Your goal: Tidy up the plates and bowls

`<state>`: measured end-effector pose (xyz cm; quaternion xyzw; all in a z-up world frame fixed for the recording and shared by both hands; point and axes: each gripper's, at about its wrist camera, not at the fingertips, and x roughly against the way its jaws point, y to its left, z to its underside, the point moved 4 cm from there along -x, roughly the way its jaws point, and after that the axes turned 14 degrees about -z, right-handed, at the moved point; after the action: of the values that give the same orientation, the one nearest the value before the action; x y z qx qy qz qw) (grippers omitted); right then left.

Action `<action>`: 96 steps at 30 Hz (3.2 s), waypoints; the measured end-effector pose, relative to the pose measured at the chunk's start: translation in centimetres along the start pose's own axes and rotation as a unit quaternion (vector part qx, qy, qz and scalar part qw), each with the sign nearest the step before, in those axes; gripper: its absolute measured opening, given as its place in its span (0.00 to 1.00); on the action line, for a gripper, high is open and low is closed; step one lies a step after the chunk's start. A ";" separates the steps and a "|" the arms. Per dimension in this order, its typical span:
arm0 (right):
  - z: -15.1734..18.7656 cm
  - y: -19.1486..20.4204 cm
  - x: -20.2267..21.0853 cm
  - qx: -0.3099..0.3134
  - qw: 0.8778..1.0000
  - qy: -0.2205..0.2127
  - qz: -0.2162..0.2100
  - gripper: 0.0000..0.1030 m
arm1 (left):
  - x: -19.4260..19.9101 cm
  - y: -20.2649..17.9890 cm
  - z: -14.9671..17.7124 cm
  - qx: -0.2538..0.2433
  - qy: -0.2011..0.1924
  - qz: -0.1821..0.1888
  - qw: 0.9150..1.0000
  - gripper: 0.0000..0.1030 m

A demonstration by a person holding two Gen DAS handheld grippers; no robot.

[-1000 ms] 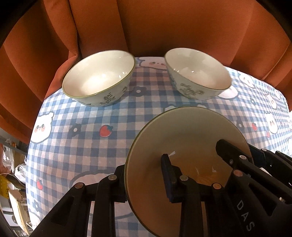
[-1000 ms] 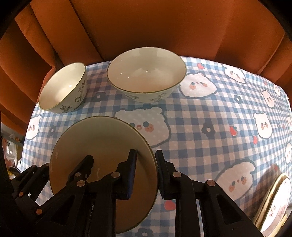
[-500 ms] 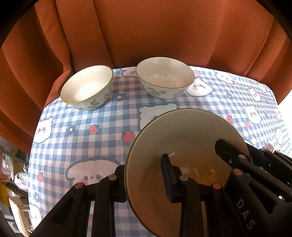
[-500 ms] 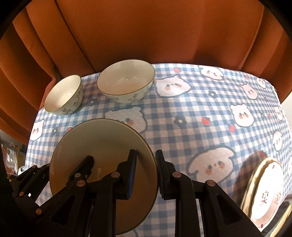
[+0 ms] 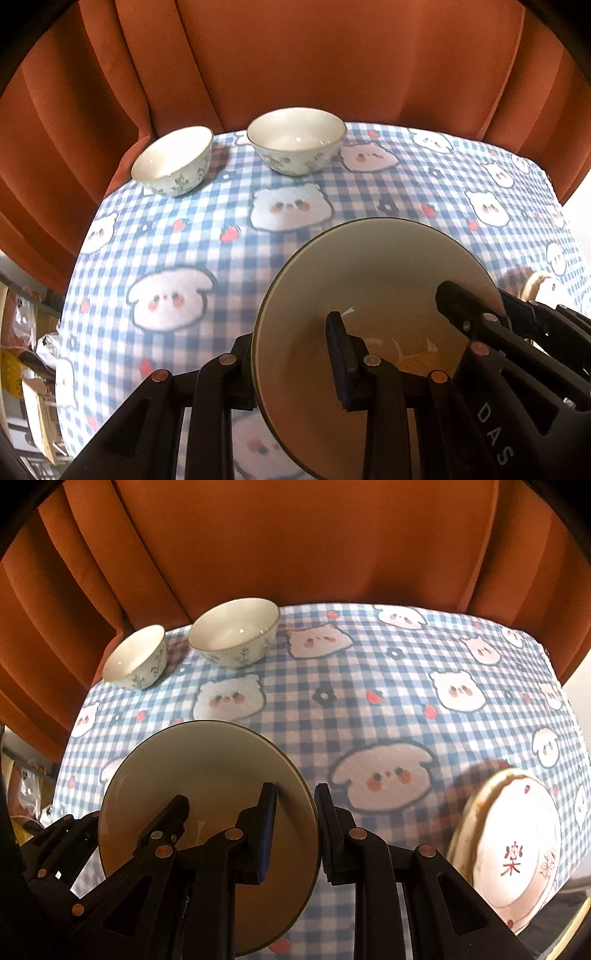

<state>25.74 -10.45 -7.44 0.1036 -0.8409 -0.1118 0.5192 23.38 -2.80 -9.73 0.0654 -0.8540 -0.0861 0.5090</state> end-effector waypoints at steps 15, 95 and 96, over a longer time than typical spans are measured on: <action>5.6 -5.2 1.9 0.028 0.999 0.035 -0.026 0.24 | 1.1 -4.9 5.4 0.020 0.029 -0.021 0.999 0.28; -8.1 14.2 -7.0 0.002 1.000 -0.026 0.010 0.79 | -8.4 16.7 -9.8 0.010 -0.024 0.009 1.000 0.79; -8.4 14.4 -7.3 0.000 1.000 -0.027 0.010 0.80 | -8.8 16.9 -10.2 0.010 -0.024 0.010 1.000 0.80</action>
<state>35.58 4.68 -5.71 0.0924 -0.8558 -0.1092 0.4972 36.12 14.63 -8.88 0.0600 -0.8676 -0.0743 0.4880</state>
